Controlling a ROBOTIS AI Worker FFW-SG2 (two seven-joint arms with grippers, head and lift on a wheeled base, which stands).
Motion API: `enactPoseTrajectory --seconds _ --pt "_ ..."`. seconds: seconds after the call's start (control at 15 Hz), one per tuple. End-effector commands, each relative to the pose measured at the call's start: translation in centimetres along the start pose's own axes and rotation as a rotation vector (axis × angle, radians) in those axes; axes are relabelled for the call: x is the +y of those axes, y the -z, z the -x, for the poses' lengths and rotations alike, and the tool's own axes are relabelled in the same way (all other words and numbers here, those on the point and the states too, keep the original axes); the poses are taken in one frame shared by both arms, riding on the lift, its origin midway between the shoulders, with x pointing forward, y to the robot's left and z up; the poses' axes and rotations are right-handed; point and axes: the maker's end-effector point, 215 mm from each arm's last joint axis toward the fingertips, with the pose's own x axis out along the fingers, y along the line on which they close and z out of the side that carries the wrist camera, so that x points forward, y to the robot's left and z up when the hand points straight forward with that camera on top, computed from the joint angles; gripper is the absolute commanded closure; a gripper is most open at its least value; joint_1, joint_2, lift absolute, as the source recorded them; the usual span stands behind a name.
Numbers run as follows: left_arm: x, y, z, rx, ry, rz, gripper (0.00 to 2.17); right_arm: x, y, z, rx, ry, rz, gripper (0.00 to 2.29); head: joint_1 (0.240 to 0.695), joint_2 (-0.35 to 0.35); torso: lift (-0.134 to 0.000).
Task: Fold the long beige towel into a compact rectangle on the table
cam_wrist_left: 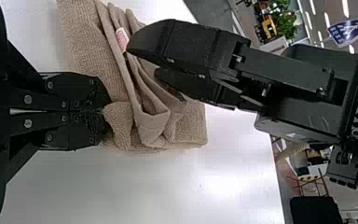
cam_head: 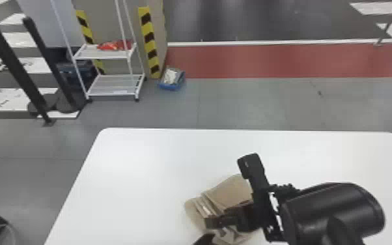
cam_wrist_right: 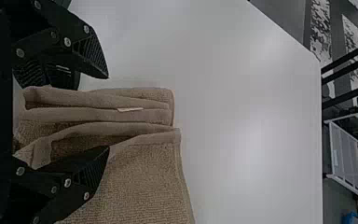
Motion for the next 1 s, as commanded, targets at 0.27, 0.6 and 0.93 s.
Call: enactPoseTrajectory --seconds 0.27,0.6,0.93 --pt "3.6 2.2 0.4 0.065 -0.094 0.032 0.74 -1.1 -1.6 3.8 -0.124 -0.018 -0.094 0.16 0.695 0.085 0.0" --pt "5.6 6.5 1.3 0.245 -0.161 0.029 0.03 -1.8 -1.8 4.2 -0.147 -0.012 -0.12 0.22 0.695 0.105 0.0" --pt "8.0 10.1 3.4 0.405 -0.213 0.004 0.03 -0.9 -0.3 3.2 -0.099 0.0 -0.103 0.41 0.695 0.167 0.0"
